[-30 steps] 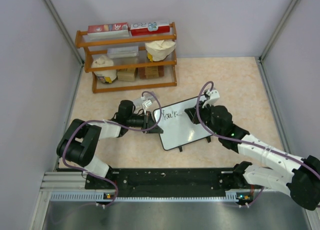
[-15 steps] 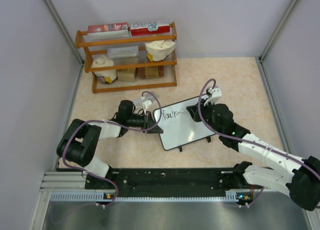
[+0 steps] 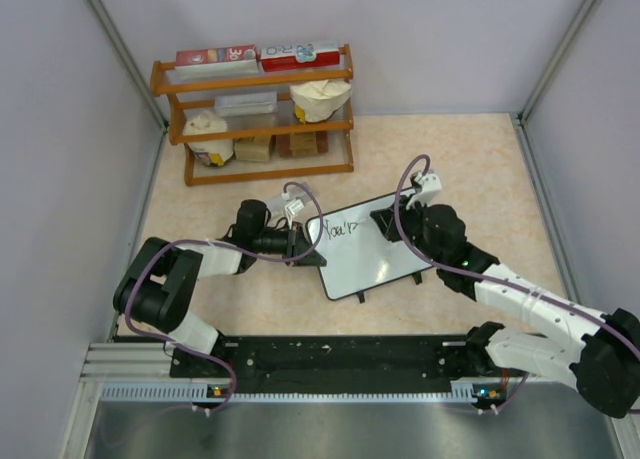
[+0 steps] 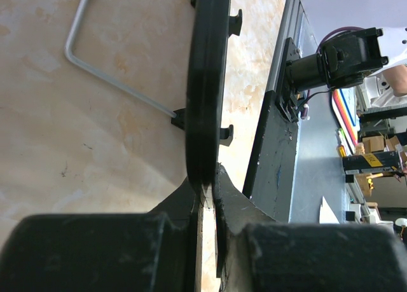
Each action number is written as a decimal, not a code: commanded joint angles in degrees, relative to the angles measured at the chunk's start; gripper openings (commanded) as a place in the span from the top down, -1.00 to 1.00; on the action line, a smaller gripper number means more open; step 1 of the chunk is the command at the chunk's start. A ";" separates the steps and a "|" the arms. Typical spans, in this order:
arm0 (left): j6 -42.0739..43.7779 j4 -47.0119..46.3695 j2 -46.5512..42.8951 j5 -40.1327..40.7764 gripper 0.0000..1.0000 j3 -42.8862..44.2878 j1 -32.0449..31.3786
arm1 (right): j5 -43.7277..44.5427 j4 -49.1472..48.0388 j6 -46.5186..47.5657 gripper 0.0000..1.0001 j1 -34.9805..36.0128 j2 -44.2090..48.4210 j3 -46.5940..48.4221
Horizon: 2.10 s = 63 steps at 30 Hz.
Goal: Write a sentence on the whiteboard
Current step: Write a sentence at the center of the board.
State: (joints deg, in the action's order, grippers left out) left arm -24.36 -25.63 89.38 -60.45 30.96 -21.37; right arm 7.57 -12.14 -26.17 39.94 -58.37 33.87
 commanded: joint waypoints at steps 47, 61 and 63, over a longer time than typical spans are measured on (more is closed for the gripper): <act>2.21 0.58 -0.09 -0.73 1.00 -0.37 -0.43 | 1.74 3.97 2.09 1.00 -1.45 2.65 -1.26; 2.21 0.58 -0.09 -0.73 1.00 -0.29 -0.43 | -1.60 -1.57 1.56 1.00 -1.89 9.76 -2.14; 2.21 0.49 0.00 -0.73 1.00 -0.37 -0.43 | -1.51 -0.96 1.74 1.00 -2.24 10.99 -1.44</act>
State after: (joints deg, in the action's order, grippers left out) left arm -24.08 -25.80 89.38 -60.62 30.96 -21.37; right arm 6.09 -9.82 -25.54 38.68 -50.48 31.38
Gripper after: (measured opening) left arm 0.100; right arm 0.114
